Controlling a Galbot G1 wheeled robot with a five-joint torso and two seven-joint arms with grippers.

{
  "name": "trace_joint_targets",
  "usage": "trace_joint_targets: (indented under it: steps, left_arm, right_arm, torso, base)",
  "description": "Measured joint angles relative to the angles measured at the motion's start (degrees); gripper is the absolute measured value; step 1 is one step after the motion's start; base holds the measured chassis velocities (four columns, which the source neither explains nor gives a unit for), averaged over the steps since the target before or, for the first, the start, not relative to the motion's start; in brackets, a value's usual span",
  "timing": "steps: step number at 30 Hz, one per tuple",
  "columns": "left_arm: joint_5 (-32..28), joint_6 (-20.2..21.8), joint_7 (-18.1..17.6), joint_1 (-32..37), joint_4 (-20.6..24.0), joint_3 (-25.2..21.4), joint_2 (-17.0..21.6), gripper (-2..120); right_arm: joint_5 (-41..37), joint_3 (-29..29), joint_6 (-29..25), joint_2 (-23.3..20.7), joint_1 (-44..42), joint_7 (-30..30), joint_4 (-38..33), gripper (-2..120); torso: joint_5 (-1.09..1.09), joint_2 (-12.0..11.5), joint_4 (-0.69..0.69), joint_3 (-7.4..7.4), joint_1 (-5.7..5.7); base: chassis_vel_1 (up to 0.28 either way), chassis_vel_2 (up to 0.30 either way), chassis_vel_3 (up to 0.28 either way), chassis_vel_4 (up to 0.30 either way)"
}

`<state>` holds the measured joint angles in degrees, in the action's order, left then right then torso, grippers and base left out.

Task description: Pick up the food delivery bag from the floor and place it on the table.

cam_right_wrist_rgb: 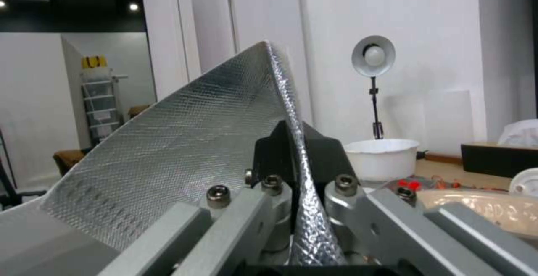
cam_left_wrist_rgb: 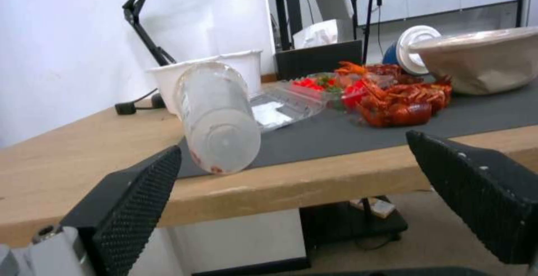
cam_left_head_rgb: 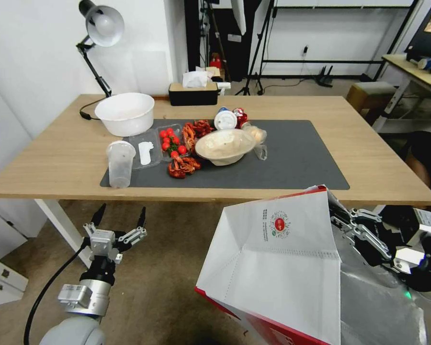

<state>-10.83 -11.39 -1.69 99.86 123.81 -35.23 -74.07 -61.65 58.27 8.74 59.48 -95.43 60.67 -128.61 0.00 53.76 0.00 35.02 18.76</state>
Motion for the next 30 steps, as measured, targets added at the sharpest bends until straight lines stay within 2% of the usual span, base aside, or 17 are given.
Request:
trace_joint_targets:
  steps: [10, 19, 30]
  left_arm:
    - [0.13, -0.06, -0.02, -0.01, 0.10, 0.03, 0.10, 100]
    - [-1.82, -3.34, 1.01, -0.32, -0.41, 0.17, 0.19, 100]
    - [-1.47, -3.67, 1.06, -0.78, -0.83, 0.24, 0.27, 100]
  right_arm:
    - [-0.18, 0.08, -0.02, 0.01, 0.14, -0.06, -0.07, 0]
    - [-0.21, 0.11, -0.07, -0.02, 0.15, -0.11, -0.06, 0]
    - [-0.59, 0.14, -0.09, 0.09, 0.32, -0.80, -0.50, 0]
  torso:
    - [0.00, 2.28, 0.00, 1.25, 1.04]
    - [0.00, 4.79, 0.00, 2.70, 2.08]
    - [0.00, 4.96, 0.00, 2.81, 2.17]
  base:
    - [0.000, 0.000, 0.000, 0.000]
    - [0.000, 0.000, 0.000, 0.000]
    - [0.000, 0.000, 0.000, 0.000]
